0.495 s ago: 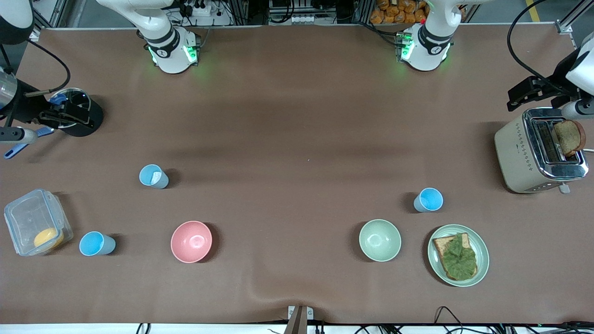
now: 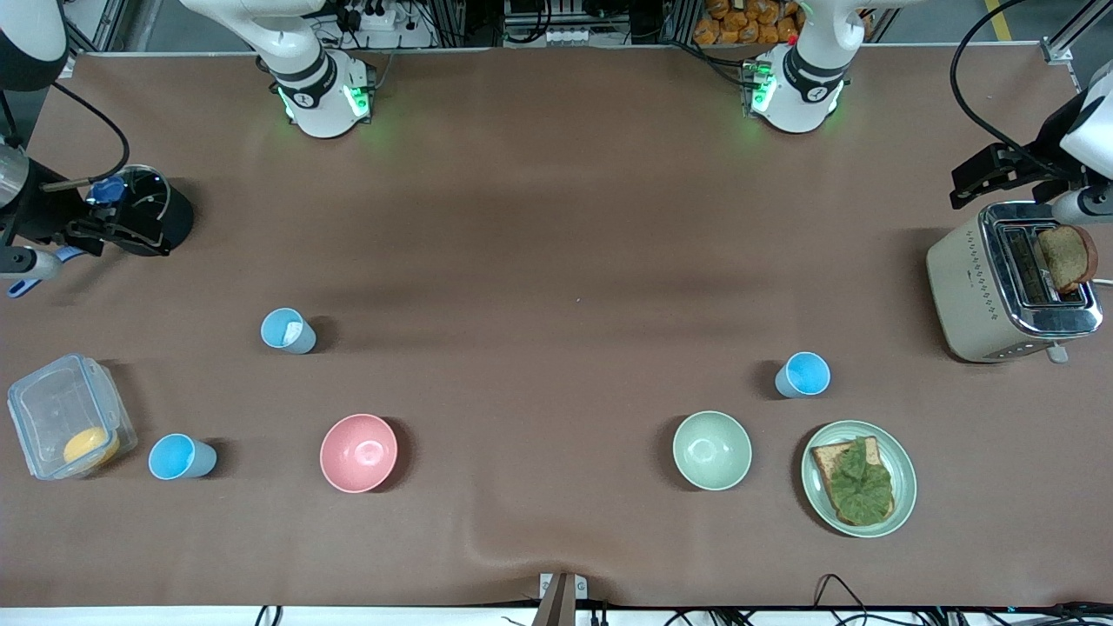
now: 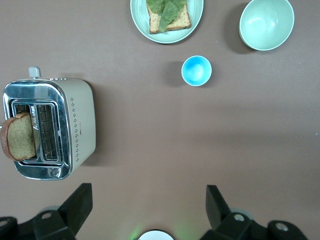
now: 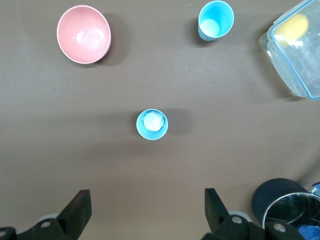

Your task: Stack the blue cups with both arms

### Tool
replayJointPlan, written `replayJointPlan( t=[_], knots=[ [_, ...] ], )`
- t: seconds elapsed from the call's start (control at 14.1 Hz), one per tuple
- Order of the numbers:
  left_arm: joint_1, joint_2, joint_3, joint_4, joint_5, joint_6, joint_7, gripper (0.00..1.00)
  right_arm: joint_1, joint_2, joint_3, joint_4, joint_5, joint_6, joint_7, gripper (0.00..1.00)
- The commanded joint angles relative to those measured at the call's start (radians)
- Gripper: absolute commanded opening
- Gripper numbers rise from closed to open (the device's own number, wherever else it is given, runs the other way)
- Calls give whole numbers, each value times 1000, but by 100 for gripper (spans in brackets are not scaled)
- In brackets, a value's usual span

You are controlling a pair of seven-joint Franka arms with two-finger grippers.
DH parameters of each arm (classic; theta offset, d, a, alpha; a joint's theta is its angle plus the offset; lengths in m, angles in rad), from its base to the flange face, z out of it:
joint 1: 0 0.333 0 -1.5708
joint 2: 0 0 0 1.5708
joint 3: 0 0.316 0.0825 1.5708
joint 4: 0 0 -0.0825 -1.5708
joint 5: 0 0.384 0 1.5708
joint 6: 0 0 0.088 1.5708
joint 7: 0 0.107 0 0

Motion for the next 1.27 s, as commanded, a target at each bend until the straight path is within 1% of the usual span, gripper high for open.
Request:
replayJointPlan(
  t=[0.0,0.21,0.5,0.71,0.85,1.13,1.2],
  knots=[
    [14,-1,-1,0,-11,5,-12,100,8,2,-1,4,-10,-6,6,100],
    [20,0,-1,0,-13,5,-9,100,23,20,2,4,-14,-17,4,100],
    [18,22,-1,-3,-7,4,-5,100,14,37,2,2,-21,-15,6,100],
    [18,34,-2,-3,-5,-1,0,100,11,72,0,-1,-25,-18,6,100],
    [17,48,-2,-3,-4,-4,-6,100,3,89,0,-40,-25,-2,11,100],
    [17,71,-7,-1,9,-10,-11,100,-8,160,0,-57,-25,54,14,100],
    [18,71,-7,-1,9,-10,-12,100,-17,164,0,-94,-25,93,14,100]
  ],
)
